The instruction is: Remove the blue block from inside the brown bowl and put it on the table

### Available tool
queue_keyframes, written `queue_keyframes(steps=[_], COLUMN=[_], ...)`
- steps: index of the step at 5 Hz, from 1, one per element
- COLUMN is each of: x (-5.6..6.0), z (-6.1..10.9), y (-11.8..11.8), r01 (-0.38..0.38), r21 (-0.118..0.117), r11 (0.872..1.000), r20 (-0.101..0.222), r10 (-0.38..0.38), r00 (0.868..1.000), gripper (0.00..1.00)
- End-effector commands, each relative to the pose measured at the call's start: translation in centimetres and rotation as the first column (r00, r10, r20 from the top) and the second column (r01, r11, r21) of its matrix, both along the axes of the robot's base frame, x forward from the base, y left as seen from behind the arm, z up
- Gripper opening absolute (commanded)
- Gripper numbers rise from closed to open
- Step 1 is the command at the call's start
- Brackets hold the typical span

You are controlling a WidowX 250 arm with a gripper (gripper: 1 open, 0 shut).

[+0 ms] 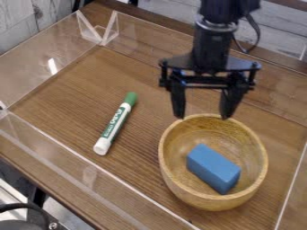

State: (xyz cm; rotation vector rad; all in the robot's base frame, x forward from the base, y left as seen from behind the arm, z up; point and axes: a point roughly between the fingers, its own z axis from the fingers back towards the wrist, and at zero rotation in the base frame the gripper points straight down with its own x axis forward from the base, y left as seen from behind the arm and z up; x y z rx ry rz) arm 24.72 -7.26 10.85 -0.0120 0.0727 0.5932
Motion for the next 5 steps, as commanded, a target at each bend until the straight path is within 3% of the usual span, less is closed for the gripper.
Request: queue_keyframes(steps=[1,5], x=[-0.2,-0.9], z=[0.9,-2.1], y=[-1.4,-2.1], r01=[-0.133,-0.226], r21=[-0.033,-0.042], r11=[0.991,0.973], r20=[0.081,0.053], r10=[0.135,0.228], r00=[0.988,0.972], gripper=[1.00,1.00])
